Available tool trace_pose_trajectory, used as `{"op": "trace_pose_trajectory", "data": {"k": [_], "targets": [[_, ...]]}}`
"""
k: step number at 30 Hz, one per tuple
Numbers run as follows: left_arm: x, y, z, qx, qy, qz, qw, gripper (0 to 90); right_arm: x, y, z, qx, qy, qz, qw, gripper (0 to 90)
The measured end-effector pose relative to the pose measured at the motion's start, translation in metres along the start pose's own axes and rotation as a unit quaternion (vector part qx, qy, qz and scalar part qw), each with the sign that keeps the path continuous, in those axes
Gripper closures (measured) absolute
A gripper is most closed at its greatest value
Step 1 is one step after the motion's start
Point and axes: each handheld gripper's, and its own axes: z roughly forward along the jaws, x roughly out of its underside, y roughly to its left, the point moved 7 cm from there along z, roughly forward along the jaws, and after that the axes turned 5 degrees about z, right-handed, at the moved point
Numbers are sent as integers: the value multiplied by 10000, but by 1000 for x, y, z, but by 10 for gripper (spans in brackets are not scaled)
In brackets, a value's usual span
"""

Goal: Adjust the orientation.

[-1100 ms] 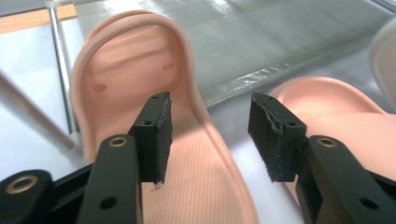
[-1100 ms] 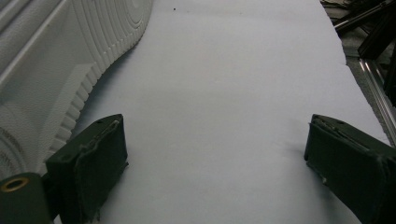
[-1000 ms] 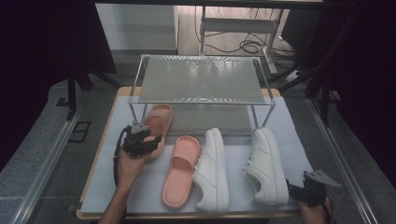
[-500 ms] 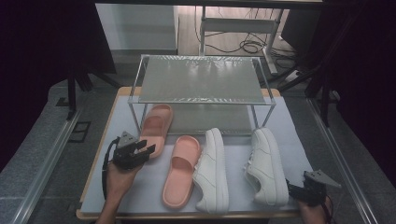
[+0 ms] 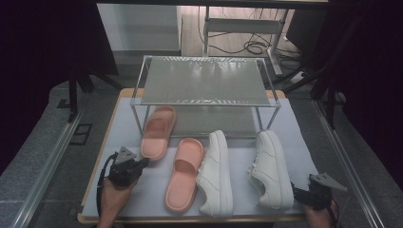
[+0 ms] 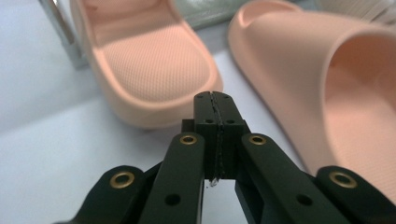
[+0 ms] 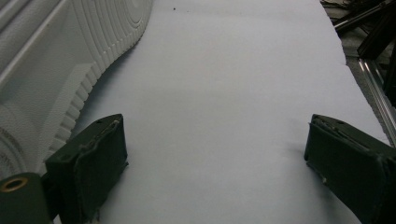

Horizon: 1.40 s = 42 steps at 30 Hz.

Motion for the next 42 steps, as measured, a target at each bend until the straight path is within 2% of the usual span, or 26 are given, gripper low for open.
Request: {"op": "trace_pose_trajectory", "data": {"k": [7,17,25,35,42], "targets": [[9,-1,8,-36,107,-8,9999,898,0,0,0,1,1,-2,10000,59],[4,10,24,-103,121,-124,9998,898,0,0,0,0,0,-1,10000,59],[-9,16,42,-213,88,-151,9996,899,0,0,0,-1,0,0,10000,59],[-30,26,63,-454,32,-19,9990,899,0,0,0,0,1,-9,10000,59],[-38,32,76,-506,-8,-25,9987,899,0,0,0,-1,1,-8,10000,59]]}}
